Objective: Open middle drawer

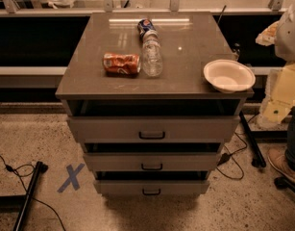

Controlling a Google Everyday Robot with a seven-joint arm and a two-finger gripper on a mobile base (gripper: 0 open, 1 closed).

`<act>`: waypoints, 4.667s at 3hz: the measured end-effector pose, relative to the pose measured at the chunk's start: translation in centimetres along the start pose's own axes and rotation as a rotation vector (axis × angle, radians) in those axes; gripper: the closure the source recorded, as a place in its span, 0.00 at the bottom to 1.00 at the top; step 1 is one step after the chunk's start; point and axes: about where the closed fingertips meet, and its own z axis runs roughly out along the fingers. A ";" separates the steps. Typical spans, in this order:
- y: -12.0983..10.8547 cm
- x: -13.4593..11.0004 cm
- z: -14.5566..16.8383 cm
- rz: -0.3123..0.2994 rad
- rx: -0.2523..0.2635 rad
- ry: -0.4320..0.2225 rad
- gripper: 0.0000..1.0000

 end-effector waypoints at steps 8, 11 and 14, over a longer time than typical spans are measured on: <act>8.8 2.8 28.0 -0.182 -0.013 -0.143 0.00; 9.5 0.8 35.3 -0.231 0.049 -0.132 0.00; 8.6 3.7 48.2 -0.178 0.066 -0.181 0.00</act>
Offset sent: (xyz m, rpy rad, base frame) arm 0.0124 -0.0007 -0.1575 -0.0651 -0.1761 0.0896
